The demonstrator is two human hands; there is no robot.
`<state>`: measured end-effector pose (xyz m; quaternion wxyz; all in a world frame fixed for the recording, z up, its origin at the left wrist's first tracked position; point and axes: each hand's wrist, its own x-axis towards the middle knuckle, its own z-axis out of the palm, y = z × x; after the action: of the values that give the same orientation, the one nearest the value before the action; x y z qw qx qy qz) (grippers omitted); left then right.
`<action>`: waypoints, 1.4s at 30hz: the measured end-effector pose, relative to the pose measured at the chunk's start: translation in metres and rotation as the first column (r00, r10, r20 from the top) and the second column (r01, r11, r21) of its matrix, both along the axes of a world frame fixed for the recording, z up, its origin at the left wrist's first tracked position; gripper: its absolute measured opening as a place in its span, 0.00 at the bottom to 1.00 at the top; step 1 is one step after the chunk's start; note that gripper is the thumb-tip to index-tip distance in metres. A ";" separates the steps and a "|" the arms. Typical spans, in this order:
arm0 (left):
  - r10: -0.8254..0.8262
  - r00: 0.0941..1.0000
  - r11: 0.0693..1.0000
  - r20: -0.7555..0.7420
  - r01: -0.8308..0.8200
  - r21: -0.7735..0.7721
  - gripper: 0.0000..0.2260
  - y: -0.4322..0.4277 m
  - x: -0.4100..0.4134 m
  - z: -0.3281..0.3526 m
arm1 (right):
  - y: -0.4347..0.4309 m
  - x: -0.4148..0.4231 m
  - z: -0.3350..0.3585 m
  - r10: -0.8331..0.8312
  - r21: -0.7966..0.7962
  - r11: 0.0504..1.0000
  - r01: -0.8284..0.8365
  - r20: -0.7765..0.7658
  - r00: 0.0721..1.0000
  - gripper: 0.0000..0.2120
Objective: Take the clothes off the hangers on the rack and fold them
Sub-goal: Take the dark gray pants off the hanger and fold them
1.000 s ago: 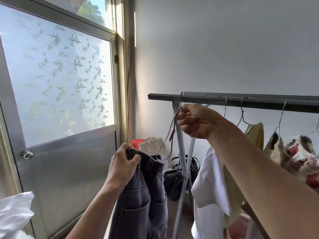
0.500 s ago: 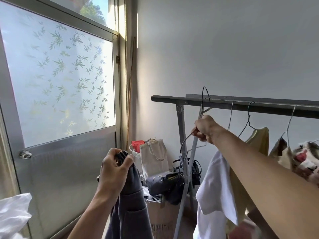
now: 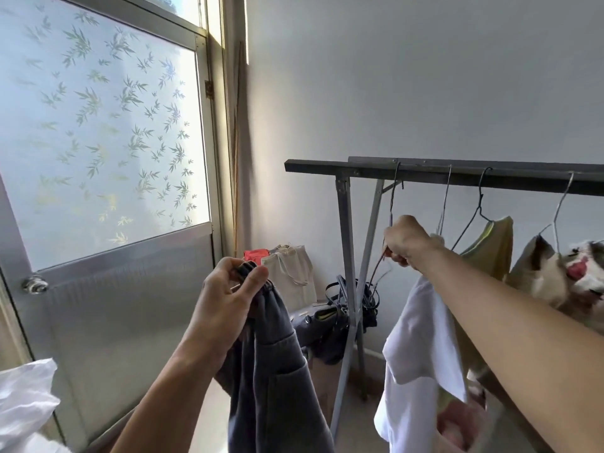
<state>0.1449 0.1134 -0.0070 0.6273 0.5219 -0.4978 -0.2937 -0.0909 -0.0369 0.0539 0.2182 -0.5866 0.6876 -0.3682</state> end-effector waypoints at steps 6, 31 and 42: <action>-0.101 0.995 0.993 -0.020 0.103 0.065 0.09 -0.013 -0.011 0.004 | 0.049 0.014 -0.015 0.007 -0.300 0.949 -0.094 -0.281 0.960 0.19; -0.392 0.906 0.908 -0.163 0.409 0.091 0.27 0.038 -0.043 -0.061 | 0.152 -0.044 -0.021 0.706 -0.510 0.705 -0.493 0.443 0.552 0.06; -0.258 0.966 0.966 0.015 0.258 -0.015 0.14 0.073 -0.101 0.019 | 0.173 -0.133 -0.036 0.528 -0.436 0.804 -0.404 0.211 0.822 0.20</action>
<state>0.0442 0.1863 0.0118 0.5850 0.4491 -0.5679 -0.3654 -0.2237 0.1359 0.0175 0.2970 -0.7013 0.3917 -0.5162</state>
